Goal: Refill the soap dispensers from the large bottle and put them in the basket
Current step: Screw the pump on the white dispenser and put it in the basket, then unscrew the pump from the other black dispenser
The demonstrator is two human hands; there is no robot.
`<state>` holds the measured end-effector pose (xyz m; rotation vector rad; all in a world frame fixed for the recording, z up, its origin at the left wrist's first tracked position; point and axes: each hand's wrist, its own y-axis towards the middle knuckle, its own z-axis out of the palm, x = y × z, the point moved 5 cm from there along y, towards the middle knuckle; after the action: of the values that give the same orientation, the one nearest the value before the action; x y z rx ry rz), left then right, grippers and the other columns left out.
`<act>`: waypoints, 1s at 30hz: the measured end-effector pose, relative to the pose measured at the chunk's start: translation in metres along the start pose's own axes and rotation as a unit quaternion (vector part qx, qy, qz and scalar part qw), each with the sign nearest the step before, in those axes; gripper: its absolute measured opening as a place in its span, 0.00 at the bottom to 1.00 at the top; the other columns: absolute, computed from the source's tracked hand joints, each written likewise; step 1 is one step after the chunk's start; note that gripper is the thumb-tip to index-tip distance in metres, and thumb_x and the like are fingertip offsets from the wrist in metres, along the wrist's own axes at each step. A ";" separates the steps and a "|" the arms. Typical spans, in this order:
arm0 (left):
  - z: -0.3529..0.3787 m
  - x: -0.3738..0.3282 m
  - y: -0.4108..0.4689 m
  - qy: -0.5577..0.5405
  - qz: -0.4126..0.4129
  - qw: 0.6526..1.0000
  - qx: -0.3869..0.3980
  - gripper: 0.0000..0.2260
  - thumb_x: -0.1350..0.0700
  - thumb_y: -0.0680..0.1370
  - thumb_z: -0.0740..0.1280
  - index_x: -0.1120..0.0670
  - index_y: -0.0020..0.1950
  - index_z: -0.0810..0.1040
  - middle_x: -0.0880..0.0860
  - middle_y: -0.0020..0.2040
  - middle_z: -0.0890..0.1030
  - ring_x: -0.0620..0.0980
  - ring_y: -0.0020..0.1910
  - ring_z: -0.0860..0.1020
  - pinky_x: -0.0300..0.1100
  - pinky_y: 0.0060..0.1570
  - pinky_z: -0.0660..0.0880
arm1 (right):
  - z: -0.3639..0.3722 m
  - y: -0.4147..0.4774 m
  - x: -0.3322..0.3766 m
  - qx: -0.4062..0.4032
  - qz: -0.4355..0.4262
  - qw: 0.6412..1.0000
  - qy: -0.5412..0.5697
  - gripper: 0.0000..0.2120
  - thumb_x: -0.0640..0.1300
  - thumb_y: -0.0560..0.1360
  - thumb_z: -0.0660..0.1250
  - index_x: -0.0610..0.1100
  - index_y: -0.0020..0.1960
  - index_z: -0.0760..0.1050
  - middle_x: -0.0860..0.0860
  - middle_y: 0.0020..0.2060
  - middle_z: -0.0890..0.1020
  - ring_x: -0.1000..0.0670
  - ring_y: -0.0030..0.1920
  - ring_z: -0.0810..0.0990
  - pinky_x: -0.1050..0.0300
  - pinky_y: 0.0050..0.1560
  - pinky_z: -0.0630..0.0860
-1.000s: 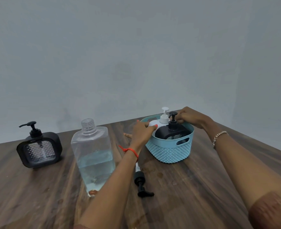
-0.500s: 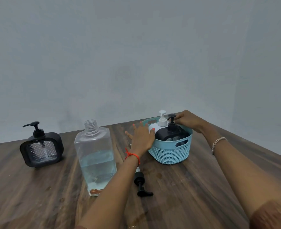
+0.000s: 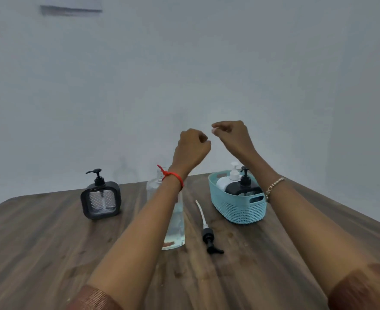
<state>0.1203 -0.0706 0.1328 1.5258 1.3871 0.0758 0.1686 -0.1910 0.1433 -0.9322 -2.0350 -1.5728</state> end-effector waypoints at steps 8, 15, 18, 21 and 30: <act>-0.138 0.010 -0.031 -0.007 -0.011 0.995 -0.094 0.08 0.61 0.75 0.65 0.63 0.47 0.82 0.58 0.45 0.84 0.53 0.43 0.81 0.42 0.47 0.76 | 0.068 -0.037 0.100 0.044 -0.065 0.996 0.040 0.11 0.41 0.76 0.65 0.38 0.54 0.80 0.45 0.48 0.84 0.55 0.44 0.78 0.71 0.42 0.71; -0.193 0.103 -0.086 -0.043 -0.135 0.980 -0.137 0.07 0.62 0.74 0.64 0.63 0.43 0.82 0.61 0.40 0.83 0.59 0.42 0.82 0.48 0.46 0.78 | 0.171 -0.078 0.132 0.139 -0.085 0.986 0.021 0.13 0.40 0.74 0.65 0.37 0.57 0.79 0.40 0.50 0.83 0.46 0.52 0.80 0.57 0.59 0.73; -0.192 0.151 -0.107 -0.034 -0.182 0.972 -0.144 0.06 0.64 0.73 0.66 0.64 0.42 0.82 0.58 0.37 0.82 0.55 0.37 0.81 0.38 0.39 0.76 | 0.221 -0.097 0.109 0.179 -0.022 0.984 0.009 0.17 0.40 0.74 0.65 0.37 0.62 0.75 0.40 0.57 0.79 0.45 0.57 0.77 0.60 0.57 0.70; -0.179 0.205 -0.119 -0.033 -0.237 0.964 -0.116 0.04 0.60 0.73 0.68 0.59 0.44 0.81 0.58 0.40 0.82 0.53 0.41 0.80 0.45 0.45 0.75 | 0.257 -0.113 0.076 0.192 0.053 0.980 0.006 0.18 0.37 0.74 0.63 0.36 0.64 0.71 0.41 0.60 0.77 0.46 0.58 0.76 0.63 0.48 0.68; -0.162 0.307 -0.100 -0.023 -0.308 0.946 -0.095 0.18 0.44 0.61 0.67 0.49 0.46 0.70 0.43 0.44 0.75 0.47 0.45 0.75 0.47 0.48 0.74 | 0.321 -0.094 0.018 0.194 0.168 0.966 0.031 0.22 0.32 0.71 0.60 0.36 0.65 0.65 0.41 0.61 0.74 0.45 0.56 0.74 0.61 0.46 0.68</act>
<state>0.0500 0.2444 -0.0293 0.8799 1.7062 -0.2075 0.1155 0.1064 -0.0003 -0.9937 -1.9196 -0.9705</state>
